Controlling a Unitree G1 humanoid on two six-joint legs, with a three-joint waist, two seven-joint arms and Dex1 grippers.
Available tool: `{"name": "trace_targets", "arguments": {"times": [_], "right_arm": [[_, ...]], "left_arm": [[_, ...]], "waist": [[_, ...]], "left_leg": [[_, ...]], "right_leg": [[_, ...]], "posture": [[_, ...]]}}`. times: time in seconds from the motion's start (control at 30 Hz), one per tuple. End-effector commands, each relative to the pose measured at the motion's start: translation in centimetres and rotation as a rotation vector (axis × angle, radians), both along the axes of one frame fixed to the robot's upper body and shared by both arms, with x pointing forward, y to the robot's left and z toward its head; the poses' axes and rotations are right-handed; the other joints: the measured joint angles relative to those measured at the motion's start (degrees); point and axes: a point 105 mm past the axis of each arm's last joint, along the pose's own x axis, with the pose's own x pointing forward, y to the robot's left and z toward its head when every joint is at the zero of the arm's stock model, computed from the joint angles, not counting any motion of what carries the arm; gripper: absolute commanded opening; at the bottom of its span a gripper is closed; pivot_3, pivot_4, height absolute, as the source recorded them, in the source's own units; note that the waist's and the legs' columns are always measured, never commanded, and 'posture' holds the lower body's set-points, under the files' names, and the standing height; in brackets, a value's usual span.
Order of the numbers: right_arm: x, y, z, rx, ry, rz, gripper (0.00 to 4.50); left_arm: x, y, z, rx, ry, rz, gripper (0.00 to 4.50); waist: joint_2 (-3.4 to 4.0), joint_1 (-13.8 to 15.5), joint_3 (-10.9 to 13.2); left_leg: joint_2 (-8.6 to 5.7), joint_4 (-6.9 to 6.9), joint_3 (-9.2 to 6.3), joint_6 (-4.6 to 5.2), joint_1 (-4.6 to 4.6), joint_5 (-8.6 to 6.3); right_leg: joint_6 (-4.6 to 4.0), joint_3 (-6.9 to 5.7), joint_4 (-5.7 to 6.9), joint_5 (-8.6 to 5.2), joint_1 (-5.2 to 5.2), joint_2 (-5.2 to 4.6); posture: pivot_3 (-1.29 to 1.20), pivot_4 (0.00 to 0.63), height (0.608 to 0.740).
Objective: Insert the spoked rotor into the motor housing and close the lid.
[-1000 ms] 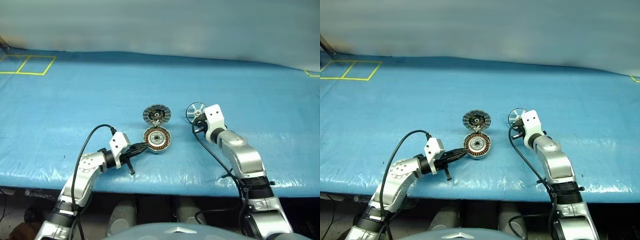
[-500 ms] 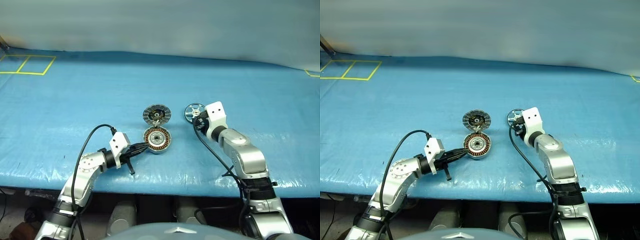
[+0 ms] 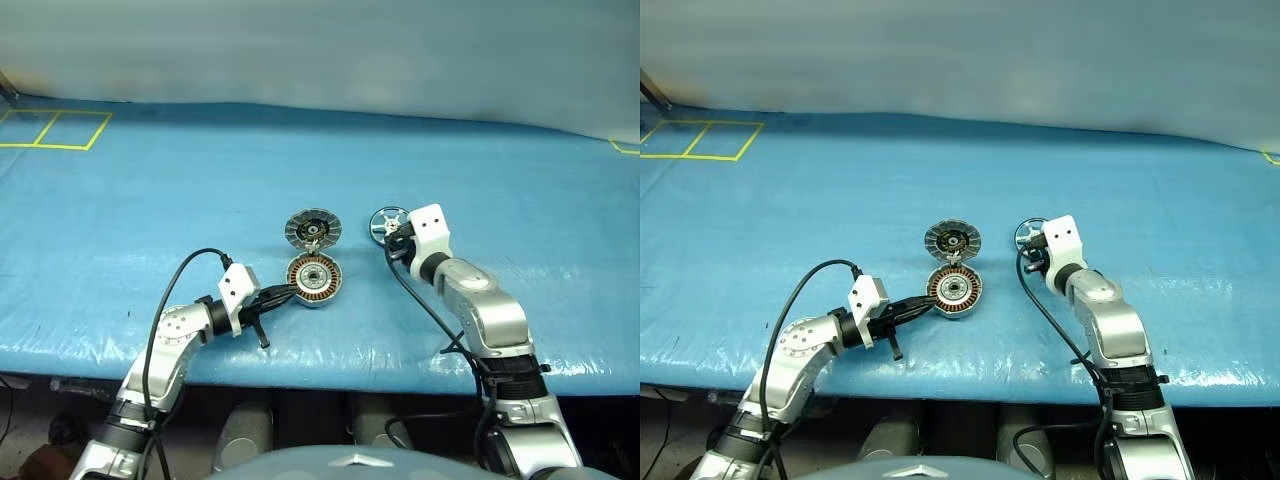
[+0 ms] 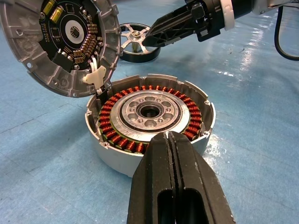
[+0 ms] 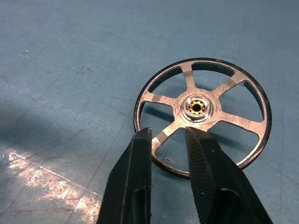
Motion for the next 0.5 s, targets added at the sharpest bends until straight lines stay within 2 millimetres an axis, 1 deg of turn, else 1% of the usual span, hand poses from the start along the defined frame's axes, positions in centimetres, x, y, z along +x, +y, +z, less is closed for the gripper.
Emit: {"name": "trace_targets", "arguments": {"times": [0.03,0.5], "right_arm": [[0.2,-0.4,1.0,0.003,-0.034,-0.015,0.02],[0.6,-1.3,-0.2,-0.033,0.006,-0.072,0.02]], "left_arm": [[0.1,0.2,-0.7,0.028,0.012,0.014,0.00],[-0.3,0.1,-0.8,0.030,0.012,0.020,0.00]], "waist": [[0.00,0.0,0.0],[0.00,0.0,0.0]], "left_leg": [[0.00,0.00,0.00,0.00,0.00,0.00],[0.00,0.00,0.00,0.00,0.02,0.00]], "right_leg": [[0.00,0.00,0.00,0.00,0.00,0.00],[0.00,0.00,0.01,0.00,0.01,0.00]], "posture": [[0.00,0.150,0.740],[0.00,0.150,0.740]]}}
